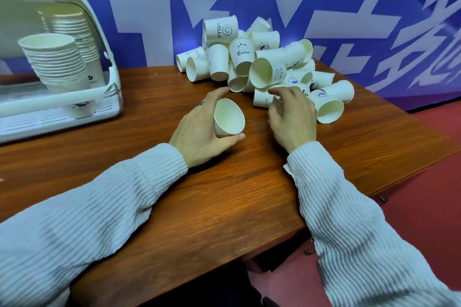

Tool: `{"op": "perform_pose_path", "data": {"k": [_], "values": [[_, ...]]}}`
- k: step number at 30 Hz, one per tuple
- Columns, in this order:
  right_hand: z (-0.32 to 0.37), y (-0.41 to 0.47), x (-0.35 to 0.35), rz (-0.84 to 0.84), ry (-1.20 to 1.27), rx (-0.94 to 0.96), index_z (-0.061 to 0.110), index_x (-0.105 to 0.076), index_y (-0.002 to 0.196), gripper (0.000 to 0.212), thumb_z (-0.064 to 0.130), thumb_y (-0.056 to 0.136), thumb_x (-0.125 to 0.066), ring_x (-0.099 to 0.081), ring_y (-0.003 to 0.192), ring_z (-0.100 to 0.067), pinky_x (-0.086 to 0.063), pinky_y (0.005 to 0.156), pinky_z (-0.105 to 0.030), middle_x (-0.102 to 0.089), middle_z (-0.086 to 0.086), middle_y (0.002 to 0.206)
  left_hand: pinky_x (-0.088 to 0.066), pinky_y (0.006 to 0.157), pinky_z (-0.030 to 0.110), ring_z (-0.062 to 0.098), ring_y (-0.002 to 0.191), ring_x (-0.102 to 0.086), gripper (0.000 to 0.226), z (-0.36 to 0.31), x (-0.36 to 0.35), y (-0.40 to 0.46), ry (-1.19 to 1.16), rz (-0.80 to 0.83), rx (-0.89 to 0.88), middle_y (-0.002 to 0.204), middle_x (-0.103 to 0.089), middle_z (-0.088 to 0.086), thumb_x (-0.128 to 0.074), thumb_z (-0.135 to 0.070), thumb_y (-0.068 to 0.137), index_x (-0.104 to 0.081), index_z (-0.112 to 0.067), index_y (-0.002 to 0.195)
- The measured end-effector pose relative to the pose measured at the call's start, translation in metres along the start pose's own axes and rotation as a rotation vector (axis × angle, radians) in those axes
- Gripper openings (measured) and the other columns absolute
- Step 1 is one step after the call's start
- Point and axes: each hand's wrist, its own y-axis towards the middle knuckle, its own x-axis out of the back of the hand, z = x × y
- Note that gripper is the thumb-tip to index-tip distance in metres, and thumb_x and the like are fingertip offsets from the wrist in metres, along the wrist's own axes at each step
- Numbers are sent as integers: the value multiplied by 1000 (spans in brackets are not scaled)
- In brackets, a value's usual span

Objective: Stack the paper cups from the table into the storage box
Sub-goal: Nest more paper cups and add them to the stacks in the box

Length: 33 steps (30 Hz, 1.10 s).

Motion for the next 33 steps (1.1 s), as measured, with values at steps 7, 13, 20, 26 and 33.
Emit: {"op": "perform_pose_path", "data": {"k": [7, 13, 20, 26, 33], "values": [[3, -4, 0, 9, -72, 20, 27, -65, 122, 27, 21, 97, -55, -64, 114, -22, -23, 122, -45, -73, 4, 114, -41, 100, 32, 25, 129, -54, 99, -2, 0, -3, 15, -3, -6, 145, -52, 1, -81, -54, 76, -24, -30, 154], [21, -6, -6, -15, 146, 87, 24, -70, 124, 30, 21, 94, -63, -66, 104, -22, -34, 118, -40, -76, 3, 105, -43, 102, 36, 25, 130, -53, 99, -2, 3, -1, -8, -31, 4, 146, -52, 2, -82, -54, 77, -26, -27, 154], [50, 5, -9, -20, 466, 92, 22, -76, 113, 22, 25, 93, -68, -68, 102, -13, -55, 91, -42, -76, 6, 106, -46, 99, 34, 24, 122, -58, 94, 3, 35, 8, -73, -232, 48, 137, -57, 0, -86, -48, 73, -33, -26, 147], [92, 26, -16, 23, 576, 165, 21, -77, 110, 20, 23, 91, -70, -69, 97, -9, -54, 89, -31, -77, 8, 103, -40, 102, 28, 10, 122, -51, 96, 23, 75, 3, -78, -356, 60, 130, -48, -13, -87, -50, 72, -35, -24, 148], [169, 49, -28, 40, 787, 192, 30, -70, 95, 13, 17, 92, -71, -67, 91, -4, -51, 84, -19, -73, 10, 94, -36, 107, 13, -5, 126, -47, 94, 38, 148, 0, -98, -654, 69, 134, -47, -18, -89, -42, 73, -37, -14, 147]]}}
